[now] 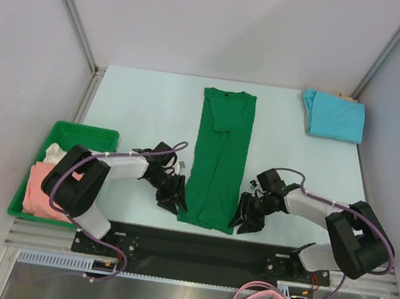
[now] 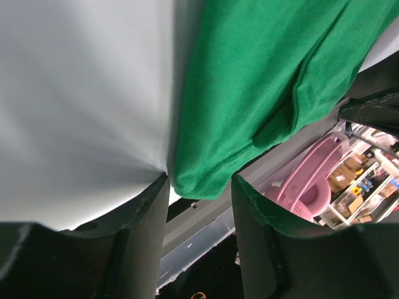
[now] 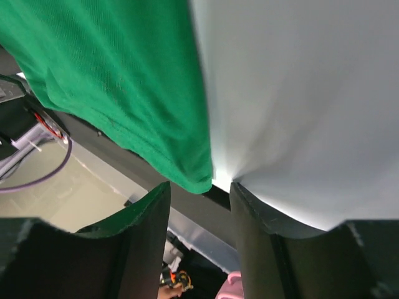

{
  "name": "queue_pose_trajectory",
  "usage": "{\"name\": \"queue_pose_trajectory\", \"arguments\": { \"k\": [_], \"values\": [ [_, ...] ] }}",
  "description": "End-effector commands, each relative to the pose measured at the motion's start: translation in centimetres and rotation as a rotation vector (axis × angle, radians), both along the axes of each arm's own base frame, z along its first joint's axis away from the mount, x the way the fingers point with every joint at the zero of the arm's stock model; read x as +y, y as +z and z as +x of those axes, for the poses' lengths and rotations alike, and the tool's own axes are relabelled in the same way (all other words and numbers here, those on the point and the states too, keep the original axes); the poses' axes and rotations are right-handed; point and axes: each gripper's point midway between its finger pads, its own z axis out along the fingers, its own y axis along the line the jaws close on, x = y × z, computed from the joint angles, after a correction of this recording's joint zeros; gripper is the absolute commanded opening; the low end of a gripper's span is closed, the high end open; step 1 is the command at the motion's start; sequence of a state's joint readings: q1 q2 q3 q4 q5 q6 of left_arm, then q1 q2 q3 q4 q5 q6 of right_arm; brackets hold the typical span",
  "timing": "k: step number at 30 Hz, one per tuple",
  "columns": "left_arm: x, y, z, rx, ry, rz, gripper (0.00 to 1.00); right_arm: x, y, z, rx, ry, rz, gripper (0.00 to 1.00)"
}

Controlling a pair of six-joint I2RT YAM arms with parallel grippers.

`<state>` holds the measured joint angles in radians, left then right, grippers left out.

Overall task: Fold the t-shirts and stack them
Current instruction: Fold the tshirt

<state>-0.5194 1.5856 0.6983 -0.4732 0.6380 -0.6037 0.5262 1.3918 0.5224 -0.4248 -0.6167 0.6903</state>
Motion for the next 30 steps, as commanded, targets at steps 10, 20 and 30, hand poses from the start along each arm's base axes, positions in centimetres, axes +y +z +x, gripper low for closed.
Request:
{"name": "queue_pose_trajectory", "arguments": {
  "k": [10, 20, 30],
  "values": [
    [-1.7, -0.1, -0.7, 0.006, -0.031, -0.027, 0.22, 0.7, -1.7, -0.2, 0.009, 0.008, -0.013, 0.29],
    [-2.5, 0.8, -0.1, -0.038, -0.063, -0.052, 0.00, -0.7, -0.2, 0.9, -0.075, -0.004, -0.010, 0.00],
    [-3.7, 6.0, 4.0, -0.277, -0.108, -0.106, 0.00, -0.8, 4.8, 4.3, -0.252, 0.040, 0.062, 0.00]
  ]
}}
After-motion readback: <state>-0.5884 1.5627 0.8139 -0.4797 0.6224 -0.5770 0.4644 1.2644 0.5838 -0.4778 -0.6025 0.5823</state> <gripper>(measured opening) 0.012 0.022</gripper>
